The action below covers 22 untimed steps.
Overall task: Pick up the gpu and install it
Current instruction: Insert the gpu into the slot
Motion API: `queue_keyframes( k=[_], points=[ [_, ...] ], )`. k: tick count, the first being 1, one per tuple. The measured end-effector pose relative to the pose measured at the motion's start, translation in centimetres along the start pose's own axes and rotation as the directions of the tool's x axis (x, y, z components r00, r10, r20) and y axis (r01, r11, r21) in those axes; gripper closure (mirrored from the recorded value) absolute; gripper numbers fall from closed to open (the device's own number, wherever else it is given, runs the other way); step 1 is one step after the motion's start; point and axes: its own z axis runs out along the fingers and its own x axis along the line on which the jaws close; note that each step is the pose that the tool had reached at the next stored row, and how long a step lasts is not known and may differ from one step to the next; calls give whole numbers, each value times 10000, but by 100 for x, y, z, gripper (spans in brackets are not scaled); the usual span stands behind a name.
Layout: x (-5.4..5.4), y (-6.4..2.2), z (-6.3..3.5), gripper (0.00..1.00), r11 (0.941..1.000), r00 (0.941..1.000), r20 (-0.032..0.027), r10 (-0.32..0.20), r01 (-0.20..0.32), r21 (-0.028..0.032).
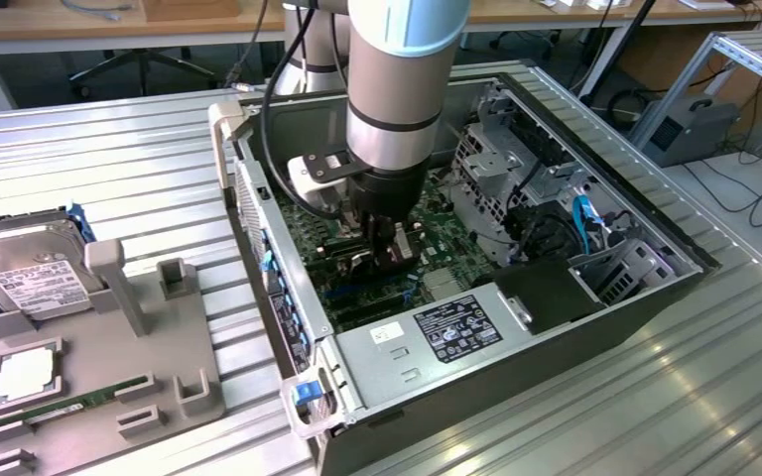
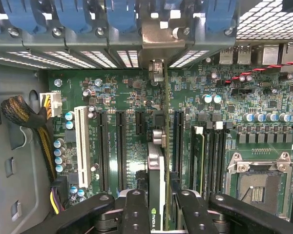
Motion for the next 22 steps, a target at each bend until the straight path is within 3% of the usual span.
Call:
queue_keyframes(
  k=[22],
  points=[
    [1,27,26,73,10000,10000,-1,0,0,31]
  ],
)
